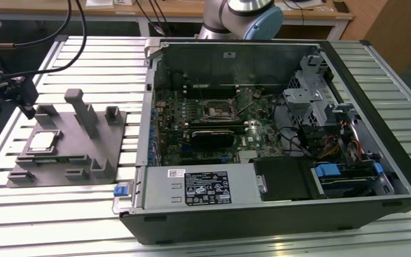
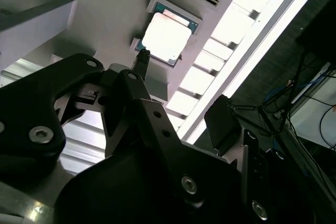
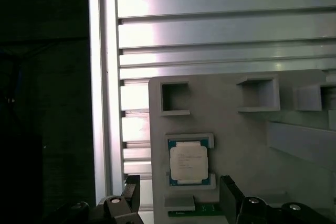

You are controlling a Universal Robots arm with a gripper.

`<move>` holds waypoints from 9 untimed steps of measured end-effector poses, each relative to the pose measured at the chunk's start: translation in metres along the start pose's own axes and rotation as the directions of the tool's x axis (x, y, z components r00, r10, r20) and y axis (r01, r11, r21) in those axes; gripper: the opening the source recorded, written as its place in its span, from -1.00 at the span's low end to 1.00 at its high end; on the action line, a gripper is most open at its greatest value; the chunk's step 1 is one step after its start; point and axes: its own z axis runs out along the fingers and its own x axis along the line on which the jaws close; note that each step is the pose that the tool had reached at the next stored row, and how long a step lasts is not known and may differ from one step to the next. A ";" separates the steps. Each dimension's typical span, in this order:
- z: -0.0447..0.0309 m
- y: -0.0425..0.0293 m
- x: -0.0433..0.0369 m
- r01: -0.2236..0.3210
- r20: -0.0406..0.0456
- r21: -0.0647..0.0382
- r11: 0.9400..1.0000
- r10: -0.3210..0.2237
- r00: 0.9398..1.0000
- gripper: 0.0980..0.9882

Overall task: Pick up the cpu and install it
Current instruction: 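Pick up the cpu and move it towards the insertion slot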

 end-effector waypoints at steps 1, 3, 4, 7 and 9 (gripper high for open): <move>0.0004 0.0000 0.0000 0.000 0.000 0.000 1.000 0.000 1.000 0.37; 0.0016 -0.0003 -0.0001 0.001 0.000 0.000 1.000 -0.001 1.000 0.37; 0.0026 -0.0005 -0.0001 0.002 0.000 0.000 1.000 -0.002 1.000 0.37; 0.0088 -0.0029 -0.0004 0.003 0.000 0.000 1.000 -0.003 1.000 0.37; 0.0141 -0.0049 -0.0024 0.008 0.000 0.000 1.000 -0.008 1.000 0.37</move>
